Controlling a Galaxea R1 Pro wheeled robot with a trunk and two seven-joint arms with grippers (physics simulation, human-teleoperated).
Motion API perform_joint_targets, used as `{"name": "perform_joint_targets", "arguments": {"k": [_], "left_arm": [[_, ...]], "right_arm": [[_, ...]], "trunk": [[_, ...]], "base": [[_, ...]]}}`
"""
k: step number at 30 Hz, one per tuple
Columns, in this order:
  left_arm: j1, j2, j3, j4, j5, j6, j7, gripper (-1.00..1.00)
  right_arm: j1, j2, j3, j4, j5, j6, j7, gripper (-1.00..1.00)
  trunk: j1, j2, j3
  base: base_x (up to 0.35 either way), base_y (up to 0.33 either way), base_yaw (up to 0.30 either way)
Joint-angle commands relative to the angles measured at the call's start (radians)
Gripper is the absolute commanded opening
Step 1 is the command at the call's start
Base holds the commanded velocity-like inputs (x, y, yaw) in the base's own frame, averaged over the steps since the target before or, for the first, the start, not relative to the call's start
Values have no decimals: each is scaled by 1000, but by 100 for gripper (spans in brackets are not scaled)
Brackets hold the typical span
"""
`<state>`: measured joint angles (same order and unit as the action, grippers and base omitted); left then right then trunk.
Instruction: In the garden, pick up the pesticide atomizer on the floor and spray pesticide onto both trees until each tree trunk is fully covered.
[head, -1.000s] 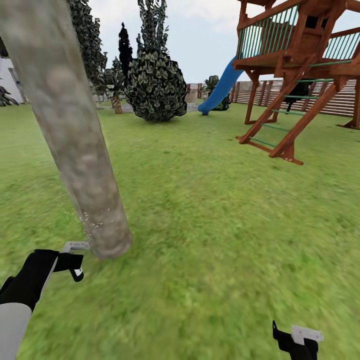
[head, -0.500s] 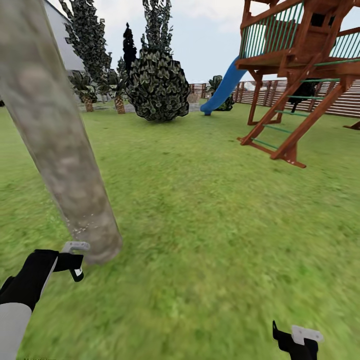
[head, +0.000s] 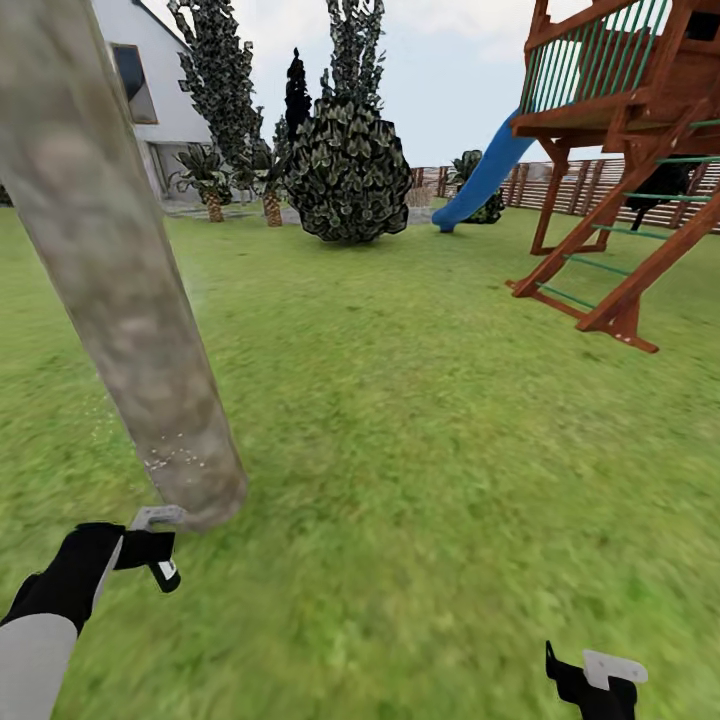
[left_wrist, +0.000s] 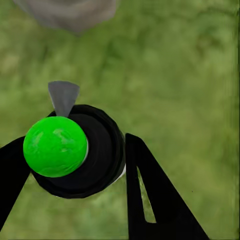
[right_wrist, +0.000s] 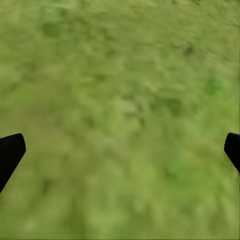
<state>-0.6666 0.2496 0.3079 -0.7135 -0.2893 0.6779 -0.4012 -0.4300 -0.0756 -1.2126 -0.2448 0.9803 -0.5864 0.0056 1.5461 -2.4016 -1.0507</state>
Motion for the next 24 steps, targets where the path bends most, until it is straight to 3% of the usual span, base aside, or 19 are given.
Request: {"name": "perform_joint_targets", "arguments": {"k": [1,3,6,10,17,24], "left_arm": [[-1,0,54,13,-8,-35,-10,-100],[4,7,86,21,-12,-66,-5,-100],[68,8,92,20,-13,-76,74,-100],[125,2,87,24,-13,-93,91,-100],[134,-5,87,18,-8,-94,100,-100],[134,-16,91,-1,-11,-96,101,-100]], "right_arm": [[-1,-1,-8,1,9,-4,1,100],[-1,-1,-8,1,9,-4,1,100],[-1,-1,-8,1,9,-4,1,100],[-1,0,-8,2,9,-4,1,100],[-1,0,-8,2,9,-4,2,100],[-1,0,-9,2,9,-4,2,100]], "trunk": [[0,0,-1],[0,0,-1],[0,0,-1],[0,0,-1],[0,0,-1],[0,0,-1]], "base": [[227,-206,3],[229,-204,1],[157,-128,173],[17,-13,242],[13,-4,19],[249,-139,0]]}}
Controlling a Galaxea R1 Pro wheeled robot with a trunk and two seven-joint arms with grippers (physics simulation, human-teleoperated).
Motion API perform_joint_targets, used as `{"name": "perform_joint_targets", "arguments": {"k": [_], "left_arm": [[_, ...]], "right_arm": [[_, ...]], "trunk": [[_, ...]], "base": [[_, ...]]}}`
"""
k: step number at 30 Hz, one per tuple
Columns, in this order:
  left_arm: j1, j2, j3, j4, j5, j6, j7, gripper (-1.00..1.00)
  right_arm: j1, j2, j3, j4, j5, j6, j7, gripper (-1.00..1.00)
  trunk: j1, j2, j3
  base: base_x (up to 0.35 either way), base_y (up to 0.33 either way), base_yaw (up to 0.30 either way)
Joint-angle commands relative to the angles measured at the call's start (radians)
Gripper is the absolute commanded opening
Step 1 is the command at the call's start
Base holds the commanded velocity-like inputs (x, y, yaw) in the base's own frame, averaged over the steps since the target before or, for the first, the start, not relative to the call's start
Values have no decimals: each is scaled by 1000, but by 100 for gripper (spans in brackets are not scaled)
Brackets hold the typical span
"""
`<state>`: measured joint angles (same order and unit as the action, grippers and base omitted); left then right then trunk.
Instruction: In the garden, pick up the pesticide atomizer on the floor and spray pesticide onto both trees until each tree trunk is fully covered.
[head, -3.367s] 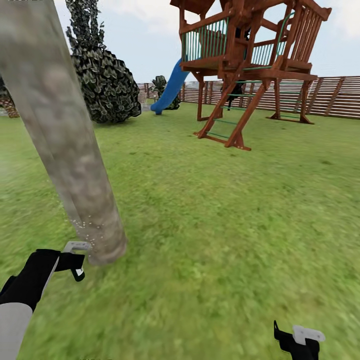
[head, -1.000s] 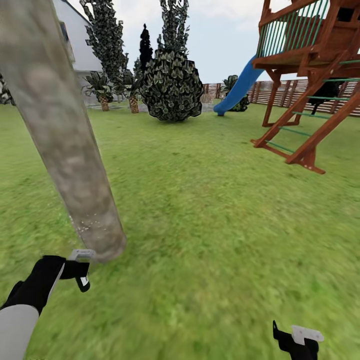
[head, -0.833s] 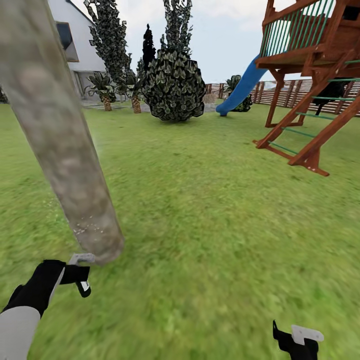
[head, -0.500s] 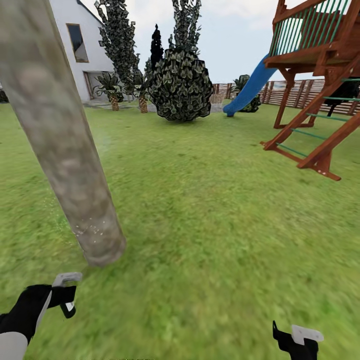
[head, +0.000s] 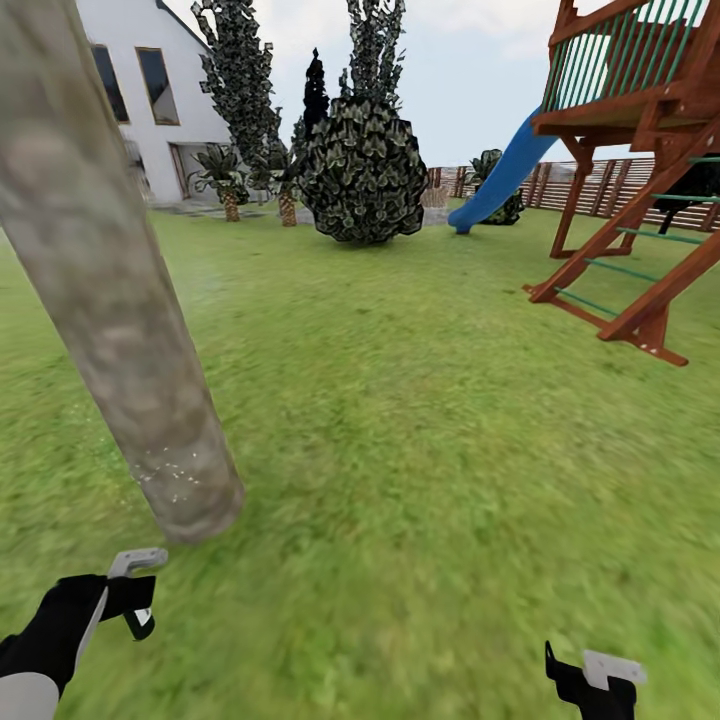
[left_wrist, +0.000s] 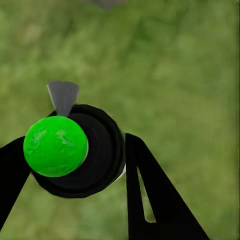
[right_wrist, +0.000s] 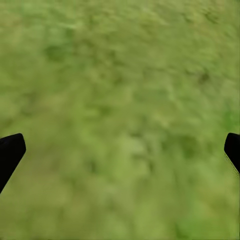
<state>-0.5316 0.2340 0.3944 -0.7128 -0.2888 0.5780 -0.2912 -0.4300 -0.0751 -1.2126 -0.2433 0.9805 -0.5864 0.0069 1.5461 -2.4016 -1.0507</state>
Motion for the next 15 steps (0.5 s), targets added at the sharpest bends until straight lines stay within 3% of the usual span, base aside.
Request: {"name": "perform_joint_targets", "arguments": {"k": [1,5,7,10,12,15], "left_arm": [[-1,-2,4,-2,-11,3,-9,-100],[-1,-3,7,-3,-10,2,-8,-100],[-1,-5,7,5,-11,-46,-3,-100],[-1,-25,6,11,-10,-69,46,-100],[-1,-41,7,12,-9,-73,76,-100],[0,-31,32,11,-5,-75,81,-100]], "right_arm": [[-1,0,-8,1,9,-4,0,100],[-1,0,-8,1,9,-4,-1,100],[-1,0,-8,1,9,-4,-1,100],[-1,0,-8,1,9,-4,-1,100],[-1,0,-8,1,9,-4,-1,100],[-1,0,-8,1,9,-4,-1,100]], "trunk": [[0,0,-1],[0,0,-1],[0,0,-1],[0,0,-1],[0,0,-1],[0,0,-1]], "base": [[163,-224,0],[33,-264,156],[29,-270,268],[184,-204,275],[115,-61,121],[19,-10,20]]}}
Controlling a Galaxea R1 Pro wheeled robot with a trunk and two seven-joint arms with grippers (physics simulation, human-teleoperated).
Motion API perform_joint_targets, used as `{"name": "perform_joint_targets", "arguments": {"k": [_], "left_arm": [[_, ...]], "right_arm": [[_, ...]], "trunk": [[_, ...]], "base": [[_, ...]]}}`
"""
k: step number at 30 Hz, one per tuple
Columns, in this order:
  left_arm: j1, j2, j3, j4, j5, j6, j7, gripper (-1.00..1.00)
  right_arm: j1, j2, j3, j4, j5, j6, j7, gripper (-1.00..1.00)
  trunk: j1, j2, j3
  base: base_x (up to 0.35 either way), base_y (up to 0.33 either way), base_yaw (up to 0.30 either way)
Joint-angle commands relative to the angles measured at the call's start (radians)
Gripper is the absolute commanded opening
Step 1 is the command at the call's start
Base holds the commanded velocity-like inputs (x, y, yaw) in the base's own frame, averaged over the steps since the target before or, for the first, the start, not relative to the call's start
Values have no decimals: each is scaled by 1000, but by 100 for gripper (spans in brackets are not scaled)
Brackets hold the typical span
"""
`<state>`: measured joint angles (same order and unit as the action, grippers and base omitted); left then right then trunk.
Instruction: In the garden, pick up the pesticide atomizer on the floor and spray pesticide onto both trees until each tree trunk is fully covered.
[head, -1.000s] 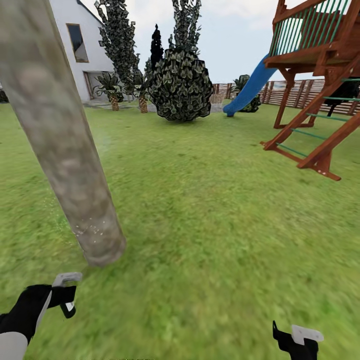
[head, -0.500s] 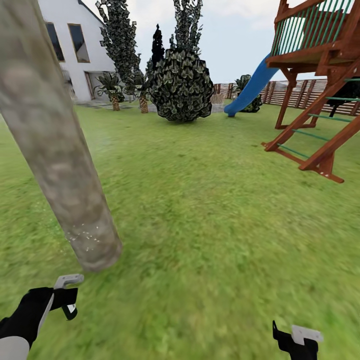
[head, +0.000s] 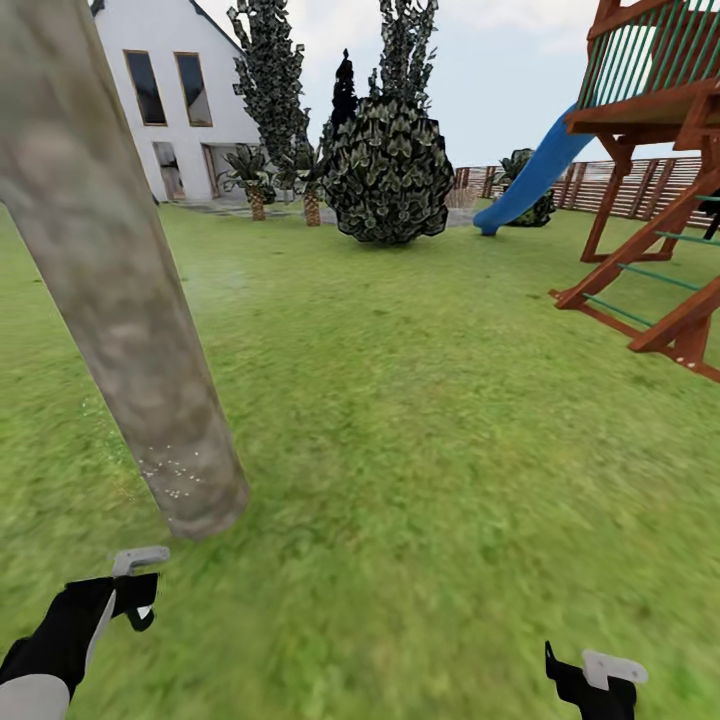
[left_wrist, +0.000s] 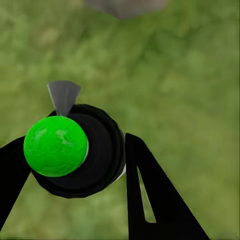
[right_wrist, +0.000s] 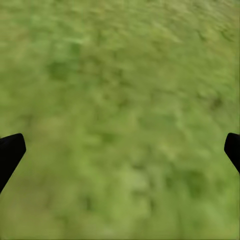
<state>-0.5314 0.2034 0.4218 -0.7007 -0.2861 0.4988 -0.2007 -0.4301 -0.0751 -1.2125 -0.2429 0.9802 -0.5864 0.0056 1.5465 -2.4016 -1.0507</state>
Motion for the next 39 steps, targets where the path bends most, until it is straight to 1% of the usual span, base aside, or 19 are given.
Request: {"name": "perform_joint_targets", "arguments": {"k": [1,2,3,4,8,19,21,23,25,26,27,29,32,34,35,36,37,38,39], "left_arm": [[0,6,62,-2,-9,-4,-11,-100],[0,15,108,-2,-9,-25,-15,-100],[1,18,127,-2,-8,-41,-18,-100],[1,16,133,-2,-8,-53,-20,-100],[1,-1,135,1,-12,-66,-23,-100],[1,-3,135,1,-11,-66,-24,-100],[1,-7,134,-1,-10,-67,-24,-100],[0,-24,122,-4,-11,-67,-24,-100],[-5,-44,74,-17,-10,-62,-23,-100],[-10,-49,28,-28,-9,-55,-23,-100],[-12,-51,1,-33,-8,-52,-23,-100],[-14,-50,-16,-36,-7,-50,-23,-100],[-16,-42,-22,-39,-7,-40,-31,-100],[-34,-35,-24,-45,-10,1,-45,-100],[-60,-24,-24,-59,-10,35,-50,-100],[-89,16,-24,-93,-10,78,-102,-100],[-95,40,-23,-114,-12,88,-162,-100],[-96,52,-23,-130,-14,95,-197,-100],[-97,58,-24,-145,-15,103,-217,-100]], "right_arm": [[-1,0,-9,0,9,-4,1,100],[-1,0,-9,0,9,-4,1,100],[-1,0,-9,0,9,-4,1,100],[-1,0,-9,1,9,-4,1,100],[-1,0,-9,1,9,-4,1,100],[-1,0,-9,1,9,-4,1,100],[-1,0,-9,1,9,-4,1,100],[-1,0,-9,0,9,-4,1,100],[-1,0,-9,0,9,-4,1,100],[-1,0,-9,0,9,-4,1,100],[-1,0,-9,1,9,-4,1,100],[-1,0,-9,1,9,-4,1,100],[-1,0,-9,1,9,-4,1,100],[-1,0,-9,1,9,-4,1,100],[-1,0,-9,1,9,-4,1,100],[-1,-1,-9,1,9,-4,1,100],[-1,-1,-9,1,9,-4,1,100],[-1,-1,-9,1,9,-4,1,100],[-1,-1,-9,1,9,-4,1,100]], "trunk": [[0,0,-1],[0,0,-1],[0,0,-1],[0,0,-1],[0,0,-1],[0,0,-1],[0,0,-1],[0,0,-1],[0,0,-1],[0,0,-1],[0,0,-1],[0,0,-1],[0,0,-1],[0,0,-1],[0,0,-1],[0,0,-1],[0,0,-1],[0,0,-1],[0,0,-1]], "base": [[3,-1,8],[1,-1,124],[1,0,199],[0,0,237],[39,-72,140],[11,-267,3],[0,-274,73],[0,-274,232],[15,-274,264],[70,-274,263],[82,-274,166],[52,-232,64],[10,-54,12],[1,-8,2],[1,-3,1],[0,0,0],[0,0,0],[0,0,0],[0,0,0]]}}
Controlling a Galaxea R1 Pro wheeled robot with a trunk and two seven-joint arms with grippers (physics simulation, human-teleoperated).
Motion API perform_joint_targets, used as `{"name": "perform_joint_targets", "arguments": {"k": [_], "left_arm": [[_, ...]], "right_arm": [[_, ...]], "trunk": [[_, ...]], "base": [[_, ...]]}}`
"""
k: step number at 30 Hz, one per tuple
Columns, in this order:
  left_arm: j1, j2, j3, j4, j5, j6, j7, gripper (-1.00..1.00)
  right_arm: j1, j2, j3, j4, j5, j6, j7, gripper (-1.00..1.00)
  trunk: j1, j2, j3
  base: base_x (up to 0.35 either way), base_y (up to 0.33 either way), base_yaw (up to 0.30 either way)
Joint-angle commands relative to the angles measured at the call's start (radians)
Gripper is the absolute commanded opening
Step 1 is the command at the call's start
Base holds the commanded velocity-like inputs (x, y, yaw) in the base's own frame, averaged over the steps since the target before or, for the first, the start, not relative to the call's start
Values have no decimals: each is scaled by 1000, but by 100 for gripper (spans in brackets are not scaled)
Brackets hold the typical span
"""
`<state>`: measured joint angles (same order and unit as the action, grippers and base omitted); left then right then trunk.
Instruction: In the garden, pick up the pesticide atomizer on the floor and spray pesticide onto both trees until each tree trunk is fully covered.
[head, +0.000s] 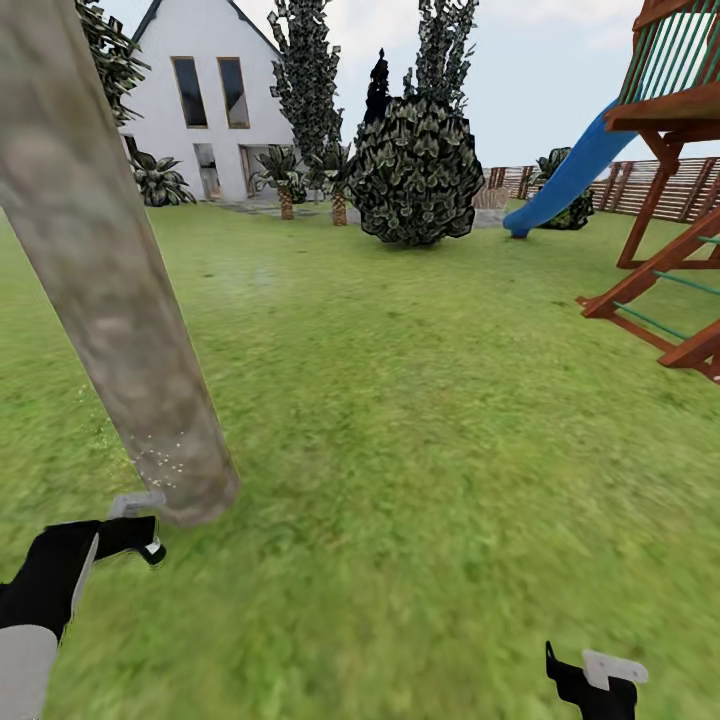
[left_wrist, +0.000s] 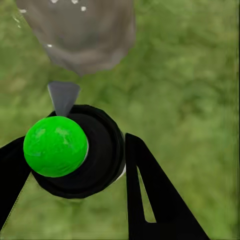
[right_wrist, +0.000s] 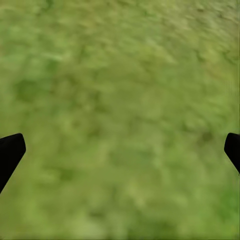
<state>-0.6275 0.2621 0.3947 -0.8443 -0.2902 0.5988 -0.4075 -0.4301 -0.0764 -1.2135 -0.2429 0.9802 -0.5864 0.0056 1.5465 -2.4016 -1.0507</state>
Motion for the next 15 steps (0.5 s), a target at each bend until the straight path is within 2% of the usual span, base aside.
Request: {"name": "perform_joint_targets", "arguments": {"k": [1,5,6,7,8,9,11,12,15], "left_arm": [[-1,4,3,-19,-12,11,-23,-100],[-3,7,3,-48,-15,23,-31,-100],[-7,7,3,-74,-14,56,-31,-100],[-15,7,-4,-148,-14,134,-32,-100],[-37,20,-31,-218,-21,217,-32,-100],[-57,51,-36,-222,-35,257,-34,-100],[-69,100,-39,-209,-45,281,-38,-100],[-67,110,-40,-207,-47,282,-39,-100],[-62,113,-45,-213,-46,278,-41,-100]], "right_arm": [[-1,0,-9,1,9,-4,1,100],[-1,0,-8,1,9,-4,1,100],[-1,0,-8,1,9,-4,1,100],[-1,0,-8,1,9,-4,1,100],[-1,0,-8,1,9,-4,1,100],[-1,0,-8,0,9,-4,1,100],[-1,0,-8,1,9,-4,1,100],[-1,0,-8,1,9,-4,1,100],[-1,0,-8,1,9,-4,1,100]], "trunk": [[0,0,-1],[0,0,-1],[0,0,-1],[0,0,-1],[0,0,-1],[0,0,-1],[0,0,-1],[0,0,-1],[0,0,-1]], "base": [[-62,0,0],[-264,0,0],[-109,0,0],[-29,0,0],[-6,0,0],[-2,0,0],[-1,0,0],[0,0,0],[0,0,137]]}}
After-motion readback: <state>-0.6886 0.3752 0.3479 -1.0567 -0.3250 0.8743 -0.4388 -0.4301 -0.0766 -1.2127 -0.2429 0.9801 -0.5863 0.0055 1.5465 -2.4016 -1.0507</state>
